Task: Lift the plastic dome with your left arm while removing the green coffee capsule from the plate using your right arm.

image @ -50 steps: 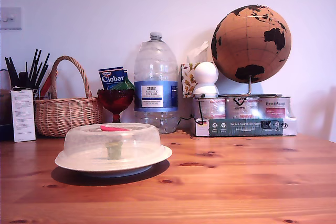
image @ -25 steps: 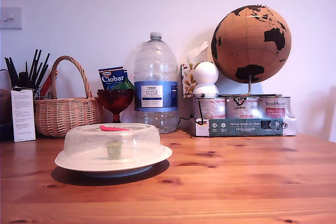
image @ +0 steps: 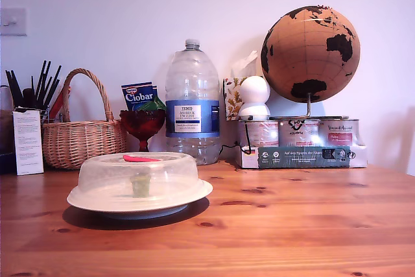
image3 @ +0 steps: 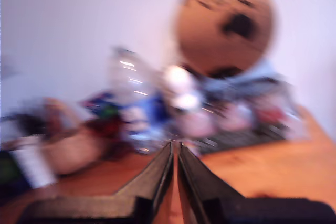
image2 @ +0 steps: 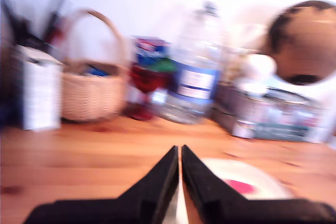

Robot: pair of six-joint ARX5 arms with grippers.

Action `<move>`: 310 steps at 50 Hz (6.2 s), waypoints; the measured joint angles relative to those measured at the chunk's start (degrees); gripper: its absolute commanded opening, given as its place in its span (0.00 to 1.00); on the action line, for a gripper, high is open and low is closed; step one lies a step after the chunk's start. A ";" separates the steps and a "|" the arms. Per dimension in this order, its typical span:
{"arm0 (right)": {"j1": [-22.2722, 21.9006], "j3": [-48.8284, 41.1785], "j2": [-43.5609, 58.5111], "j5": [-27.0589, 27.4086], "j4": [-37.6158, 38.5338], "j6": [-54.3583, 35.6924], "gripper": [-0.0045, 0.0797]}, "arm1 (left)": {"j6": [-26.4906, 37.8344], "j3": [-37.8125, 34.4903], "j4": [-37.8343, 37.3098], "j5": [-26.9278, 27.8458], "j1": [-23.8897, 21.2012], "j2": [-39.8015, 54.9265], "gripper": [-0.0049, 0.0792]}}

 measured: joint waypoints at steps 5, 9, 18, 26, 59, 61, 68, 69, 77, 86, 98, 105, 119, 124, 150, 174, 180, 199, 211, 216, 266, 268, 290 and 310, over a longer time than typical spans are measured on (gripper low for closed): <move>0.00 4.13 2.89 -3.65 -2.86 -0.07 0.04 | -0.98 2.99 -1.36 2.97 0.00 2.27 0.04; 0.00 6.43 7.06 -6.73 -4.59 -0.11 0.04 | -1.03 5.16 -1.40 4.76 -0.02 6.19 0.04; 0.00 11.93 19.91 -14.14 -7.15 -0.11 0.04 | -1.11 9.60 -1.64 9.57 -0.70 17.31 0.04; 1.42 19.98 31.63 -16.85 -7.91 -1.27 0.04 | -0.85 15.17 -1.53 12.17 -2.12 28.65 0.04; 18.25 44.02 76.94 -16.20 -4.37 -10.71 0.04 | 7.06 27.02 11.32 20.83 -6.82 67.54 0.04; 18.78 45.40 78.95 -16.02 -4.35 -10.71 0.04 | 7.06 28.06 11.34 21.55 -6.99 69.44 0.04; 20.57 49.86 85.92 -15.80 -4.22 -12.66 0.04 | 7.06 32.46 11.30 23.30 -8.20 75.80 0.04; 20.81 50.36 86.58 -15.80 -4.22 -13.16 0.04 | 7.06 33.14 11.32 23.45 -8.39 76.54 0.04; 23.06 54.27 92.72 -15.78 -3.34 -13.68 0.04 | 7.06 38.47 11.39 24.06 -10.10 82.14 0.04; 25.09 58.34 99.41 -15.80 -0.96 -13.70 0.04 | 7.08 42.47 11.52 24.06 -11.47 88.04 0.04; 28.46 61.79 107.40 -16.57 -0.46 -15.21 0.04 | 7.04 46.56 7.21 24.06 -12.68 95.21 0.04; 30.14 61.92 109.83 -16.72 0.28 -17.03 0.04 | 6.34 52.83 -3.34 24.26 -12.79 97.50 0.04; 30.77 61.94 110.27 -15.76 2.89 -20.61 0.04 | 3.04 70.84 -28.04 23.91 -12.76 100.41 0.04; 30.67 61.94 110.27 -13.94 3.08 -22.69 0.04 | 0.57 74.64 -34.80 21.79 -12.76 101.90 0.04; 30.77 62.03 110.90 -13.94 -0.22 -26.99 0.04 | -1.22 76.59 -42.40 11.47 -14.75 105.31 0.04; 30.80 62.05 112.65 -13.94 -0.04 -27.02 0.04 | -1.22 76.61 -40.44 11.37 -16.81 110.03 0.04; 30.95 62.14 114.33 -13.92 0.79 -27.02 0.04 | -1.22 76.61 -39.45 10.29 -16.81 110.12 0.04; 32.30 63.17 116.28 -14.32 2.29 -27.02 0.04 | -1.22 76.61 -42.86 9.57 -16.87 110.12 0.04; 32.28 63.17 116.28 -14.32 2.32 -27.02 0.04 | -1.22 76.61 -42.66 9.88 -17.31 110.12 0.12; 32.28 63.17 116.28 -14.29 2.34 -27.02 0.04 | -1.22 76.61 -41.59 10.08 -17.99 110.09 0.34; 32.24 63.17 116.28 -13.92 2.34 -28.48 0.04 | -2.75 81.72 -41.18 13.66 -19.71 110.09 0.42; 32.11 63.17 116.28 -13.92 2.34 -28.48 0.04 | -2.80 81.72 -41.29 13.31 -20.20 110.09 0.42; 31.12 63.17 116.28 -13.92 2.43 -28.70 0.04 | -3.98 81.72 -42.80 8.33 -23.34 110.09 0.31; 31.12 63.17 116.28 -13.90 2.56 -28.70 0.04 | -3.65 81.72 -43.98 4.44 -24.41 110.12 0.31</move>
